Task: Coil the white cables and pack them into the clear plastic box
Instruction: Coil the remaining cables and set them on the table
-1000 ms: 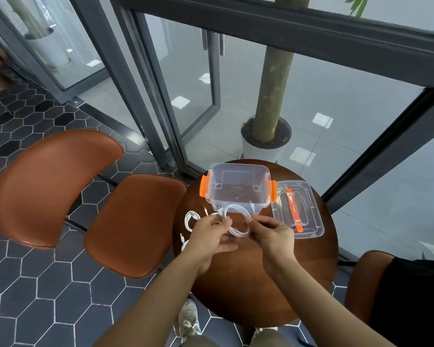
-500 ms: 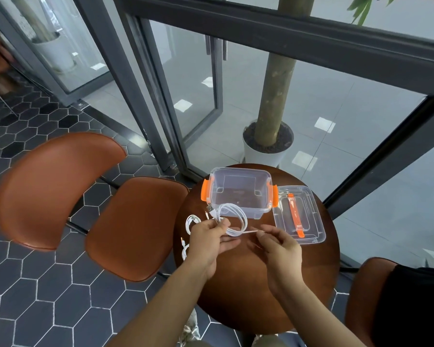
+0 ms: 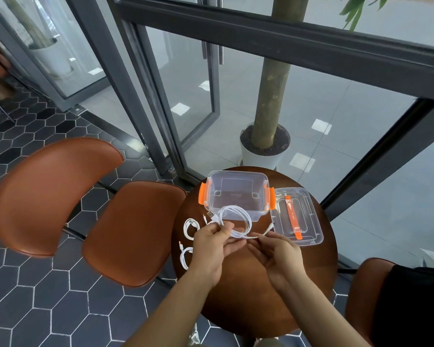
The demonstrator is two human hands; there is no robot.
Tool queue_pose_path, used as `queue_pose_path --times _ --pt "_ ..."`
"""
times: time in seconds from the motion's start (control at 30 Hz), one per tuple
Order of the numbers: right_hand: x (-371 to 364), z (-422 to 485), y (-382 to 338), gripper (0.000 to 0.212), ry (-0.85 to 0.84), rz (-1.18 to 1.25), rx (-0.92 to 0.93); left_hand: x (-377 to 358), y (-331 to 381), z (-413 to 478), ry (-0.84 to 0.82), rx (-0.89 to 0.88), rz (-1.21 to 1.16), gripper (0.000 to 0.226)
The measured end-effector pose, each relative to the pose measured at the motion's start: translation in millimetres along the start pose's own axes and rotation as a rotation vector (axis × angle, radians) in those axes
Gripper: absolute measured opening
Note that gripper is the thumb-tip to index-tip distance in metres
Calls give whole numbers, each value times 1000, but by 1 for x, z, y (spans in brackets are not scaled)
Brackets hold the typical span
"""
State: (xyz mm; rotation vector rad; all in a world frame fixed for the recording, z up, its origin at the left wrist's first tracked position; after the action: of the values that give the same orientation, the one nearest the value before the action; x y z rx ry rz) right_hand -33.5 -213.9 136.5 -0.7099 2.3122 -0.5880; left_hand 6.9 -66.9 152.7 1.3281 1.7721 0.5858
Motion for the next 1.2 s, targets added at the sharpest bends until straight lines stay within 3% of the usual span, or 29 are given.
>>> queue_pose_path --times 0.1,0.23,0.33,0.47,0.57,0.63,0.73,0.83,0.9,1.07,1.2 --pt "-1 7 -9 21 -85 -354 -62 7 -1 -2 -64 -22 120 20" --pt "-3 11 -19 25 -345 -727 -109 10 4 -5 -192 25 257 21" --pt "-2 12 -22 20 -488 -703 -57 10 9 -5 -181 56 305 19" --pt "0 12 -20 21 -560 -635 0 15 14 -5 -170 149 381 18" --pt "1 11 -12 35 -496 -443 -15 17 14 -3 -127 161 485 15" --pt "1 8 -7 31 -432 -360 -22 17 14 -2 -78 131 568 13" --pt "2 1 0 30 -481 -295 14 16 12 1 -38 84 680 15" --pt "1 -1 6 33 -340 -643 340 14 7 2 -66 67 805 18" --pt "-1 1 11 23 -200 -754 474 12 3 3 -79 66 836 17" --pt "0 6 27 7 1 -866 543 8 -2 1 -39 -39 1079 22" --pt "1 11 27 10 -84 -889 437 11 -7 -3 -4 -152 1194 19"
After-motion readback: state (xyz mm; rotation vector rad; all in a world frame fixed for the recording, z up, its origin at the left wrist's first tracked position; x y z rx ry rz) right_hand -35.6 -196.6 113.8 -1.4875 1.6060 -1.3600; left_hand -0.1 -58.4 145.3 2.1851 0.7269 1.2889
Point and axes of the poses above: each hand's wrist, its own z-axis towards the middle knuckle, its own x-axis out of the back of the hand, y = z × x, the point moved 1 cm from there along z, towards the middle knuckle, and after that the axes turned 1 degree about -x, right-handed, at the moved point
